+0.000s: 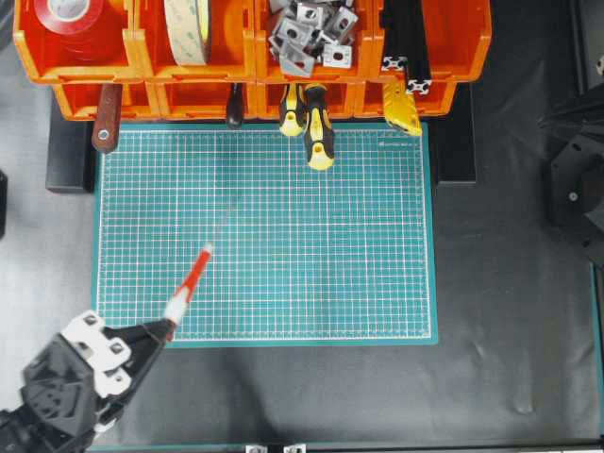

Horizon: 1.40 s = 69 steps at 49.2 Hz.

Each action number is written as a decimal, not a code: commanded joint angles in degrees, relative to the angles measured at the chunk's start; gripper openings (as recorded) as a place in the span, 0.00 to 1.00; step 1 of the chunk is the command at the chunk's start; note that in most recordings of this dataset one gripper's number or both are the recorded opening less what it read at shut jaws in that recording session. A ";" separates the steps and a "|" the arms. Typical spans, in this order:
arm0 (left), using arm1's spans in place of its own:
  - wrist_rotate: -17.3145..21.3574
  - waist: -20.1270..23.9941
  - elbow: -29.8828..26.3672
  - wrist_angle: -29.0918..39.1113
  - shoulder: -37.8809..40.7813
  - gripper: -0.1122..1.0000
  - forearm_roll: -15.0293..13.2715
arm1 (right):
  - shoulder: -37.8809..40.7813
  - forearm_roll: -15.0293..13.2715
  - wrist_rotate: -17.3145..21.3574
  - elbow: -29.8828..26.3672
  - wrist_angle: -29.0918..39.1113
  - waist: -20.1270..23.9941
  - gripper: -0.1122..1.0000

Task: Pick red screwdriver from container rack with left arm.
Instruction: 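Carry the red screwdriver forward over the cutting mat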

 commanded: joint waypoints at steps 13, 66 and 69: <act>1.23 12.39 6.68 -23.64 -0.79 0.33 0.26 | 0.62 0.18 1.58 -3.25 0.35 0.09 0.09; 2.81 25.05 10.20 -37.71 2.72 0.33 0.26 | 0.70 0.26 1.58 -3.87 1.32 0.09 0.09; 2.81 25.05 10.20 -37.88 2.90 0.33 0.26 | 0.70 0.26 1.58 -3.87 1.32 0.09 0.09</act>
